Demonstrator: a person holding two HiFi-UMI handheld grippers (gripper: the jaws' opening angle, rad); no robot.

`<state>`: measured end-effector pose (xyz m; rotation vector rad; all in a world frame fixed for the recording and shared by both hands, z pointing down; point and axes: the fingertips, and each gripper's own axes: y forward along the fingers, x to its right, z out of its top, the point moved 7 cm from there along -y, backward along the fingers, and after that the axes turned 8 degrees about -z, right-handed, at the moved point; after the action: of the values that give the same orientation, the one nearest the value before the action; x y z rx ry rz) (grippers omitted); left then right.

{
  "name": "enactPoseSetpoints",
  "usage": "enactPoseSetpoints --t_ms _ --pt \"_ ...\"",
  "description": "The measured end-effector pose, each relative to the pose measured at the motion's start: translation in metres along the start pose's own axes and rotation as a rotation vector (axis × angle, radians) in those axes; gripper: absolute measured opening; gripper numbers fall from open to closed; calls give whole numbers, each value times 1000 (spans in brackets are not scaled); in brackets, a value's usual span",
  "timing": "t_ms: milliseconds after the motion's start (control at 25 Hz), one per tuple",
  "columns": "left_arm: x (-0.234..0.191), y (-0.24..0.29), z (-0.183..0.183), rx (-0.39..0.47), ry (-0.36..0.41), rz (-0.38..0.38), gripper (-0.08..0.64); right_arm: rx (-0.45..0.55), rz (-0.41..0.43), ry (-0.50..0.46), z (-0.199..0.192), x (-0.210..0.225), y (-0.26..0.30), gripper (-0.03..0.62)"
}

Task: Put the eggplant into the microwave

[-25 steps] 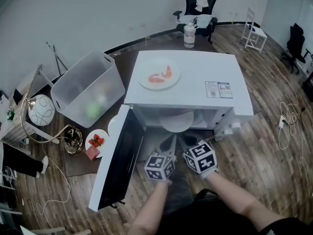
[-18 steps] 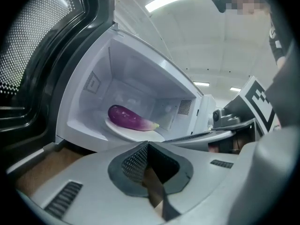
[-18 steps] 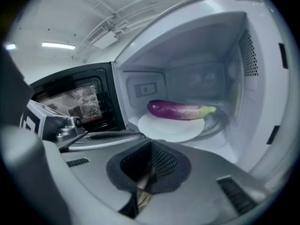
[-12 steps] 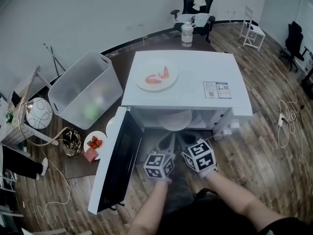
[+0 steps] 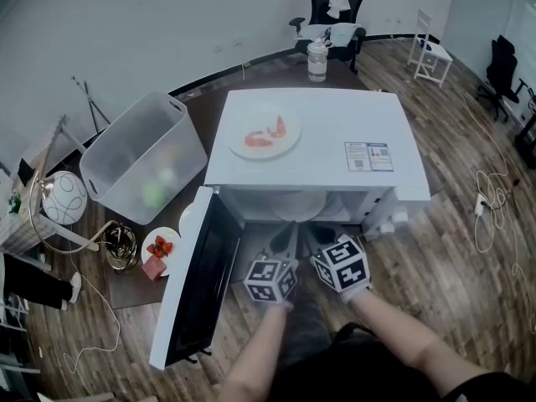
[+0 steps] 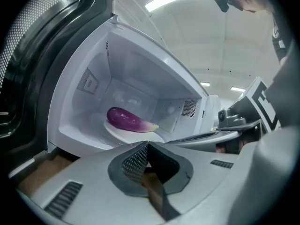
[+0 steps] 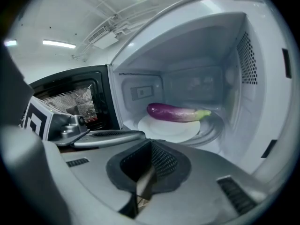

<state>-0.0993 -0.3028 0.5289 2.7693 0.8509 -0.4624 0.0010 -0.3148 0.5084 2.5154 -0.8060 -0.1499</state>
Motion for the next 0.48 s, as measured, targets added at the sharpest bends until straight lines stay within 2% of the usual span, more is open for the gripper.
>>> enactPoseSetpoints --t_ms 480 --pt "-5 6 3 3 -5 8 0 -8 -12 26 6 6 15 -2"
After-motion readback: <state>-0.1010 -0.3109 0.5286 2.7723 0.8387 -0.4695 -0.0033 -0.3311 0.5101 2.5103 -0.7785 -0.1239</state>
